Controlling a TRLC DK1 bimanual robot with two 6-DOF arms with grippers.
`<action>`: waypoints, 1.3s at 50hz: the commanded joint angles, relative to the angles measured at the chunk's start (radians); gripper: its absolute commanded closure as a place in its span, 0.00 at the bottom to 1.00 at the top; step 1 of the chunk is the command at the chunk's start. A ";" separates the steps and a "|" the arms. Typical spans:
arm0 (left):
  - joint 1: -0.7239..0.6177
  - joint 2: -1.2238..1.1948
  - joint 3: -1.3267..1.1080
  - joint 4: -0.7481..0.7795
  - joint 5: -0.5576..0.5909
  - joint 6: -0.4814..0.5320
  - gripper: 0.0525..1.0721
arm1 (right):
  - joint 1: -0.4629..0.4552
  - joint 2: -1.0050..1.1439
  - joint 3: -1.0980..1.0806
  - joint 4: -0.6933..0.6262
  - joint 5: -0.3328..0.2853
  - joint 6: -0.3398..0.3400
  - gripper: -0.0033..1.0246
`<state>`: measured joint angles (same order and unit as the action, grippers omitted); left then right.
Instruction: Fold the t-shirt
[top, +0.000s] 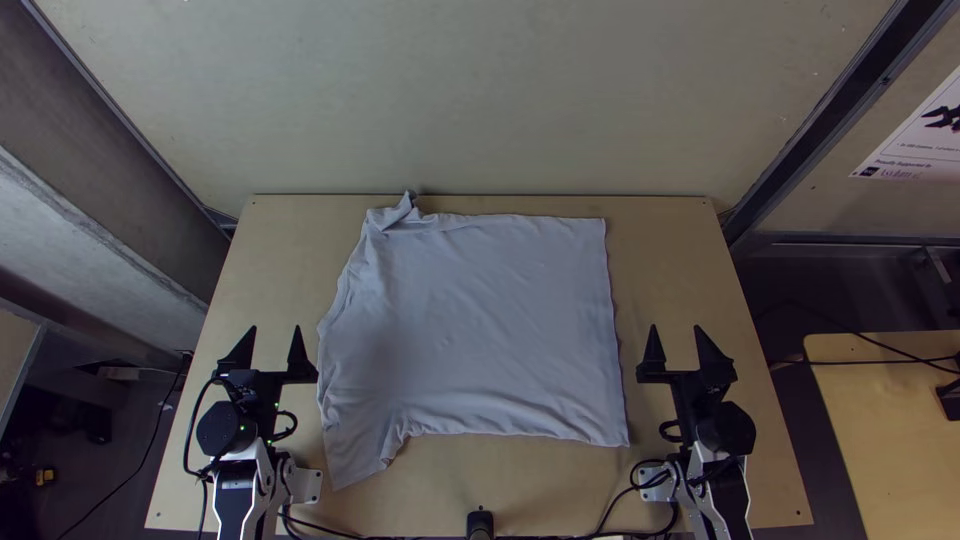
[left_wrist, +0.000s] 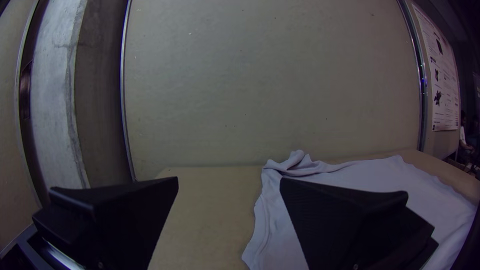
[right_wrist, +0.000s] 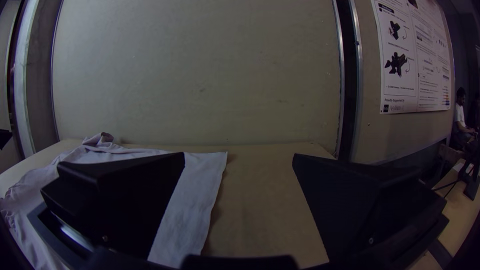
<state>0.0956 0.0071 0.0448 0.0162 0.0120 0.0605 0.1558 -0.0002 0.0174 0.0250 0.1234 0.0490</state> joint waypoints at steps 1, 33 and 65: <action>0.003 -0.007 -0.042 -0.028 0.006 -0.008 0.04 | -0.004 -0.003 -0.013 -0.011 0.004 0.008 0.04; 0.003 -0.007 -0.042 -0.028 0.006 -0.008 0.04 | -0.002 -0.003 -0.013 -0.011 0.004 0.008 0.04; -0.002 -0.007 -0.042 -0.028 0.006 -0.048 0.04 | 0.007 -0.001 -0.013 -0.011 0.002 0.018 0.04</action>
<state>0.0952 0.0071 0.0448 0.0162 0.0120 0.0395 0.1558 -0.0002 0.0174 0.0250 0.1234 0.0494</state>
